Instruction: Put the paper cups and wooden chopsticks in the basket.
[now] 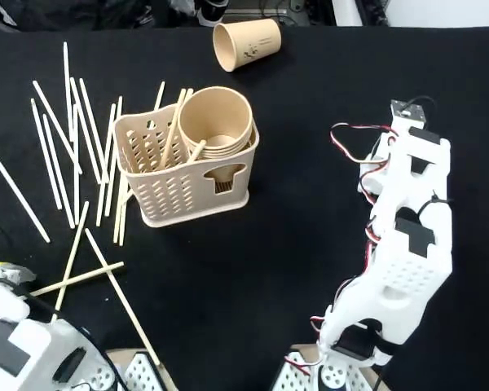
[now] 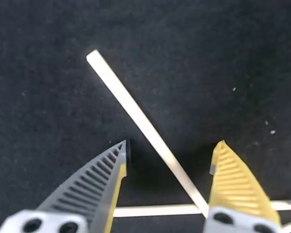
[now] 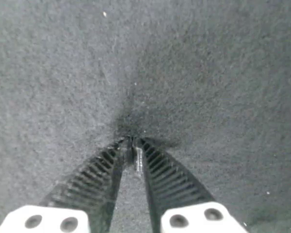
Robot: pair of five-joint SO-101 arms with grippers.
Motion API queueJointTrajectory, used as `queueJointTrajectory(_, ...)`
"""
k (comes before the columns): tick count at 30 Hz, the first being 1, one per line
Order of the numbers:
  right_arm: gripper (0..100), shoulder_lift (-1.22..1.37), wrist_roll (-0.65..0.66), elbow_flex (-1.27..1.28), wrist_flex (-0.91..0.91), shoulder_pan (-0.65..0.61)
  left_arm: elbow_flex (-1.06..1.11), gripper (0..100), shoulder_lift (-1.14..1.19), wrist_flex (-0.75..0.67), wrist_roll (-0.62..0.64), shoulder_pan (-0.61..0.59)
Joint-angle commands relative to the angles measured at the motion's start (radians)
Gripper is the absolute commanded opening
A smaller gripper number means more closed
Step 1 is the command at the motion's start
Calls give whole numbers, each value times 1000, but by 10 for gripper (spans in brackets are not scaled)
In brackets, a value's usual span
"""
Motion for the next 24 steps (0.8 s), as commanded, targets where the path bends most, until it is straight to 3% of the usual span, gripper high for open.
queueJointTrajectory(1, 11, -22, 8, 7, -6, -28, -28, 272, -15, -11, -12, -15)
queueJointTrajectory(3, 11, -22, 8, 7, -6, -28, -24, 215, -51, -6, -12, -15)
queueJointTrajectory(6, 11, -22, 5, 7, -6, -28, -21, 32, -141, -5, -31, -10)
queueJointTrajectory(10, 11, -22, 5, 7, -6, -28, -28, 28, -334, 86, -31, 21)
queueJointTrajectory(17, 11, -22, 5, 7, -5, -28, 51, 30, -671, 160, -23, 177)
queueJointTrajectory(19, 11, -22, 6, 7, -5, -28, 91, 62, -710, 170, -20, 171)
queueJointTrajectory(24, 11, -22, 6, 7, -5, -28, 162, 323, -720, 146, -18, 67)
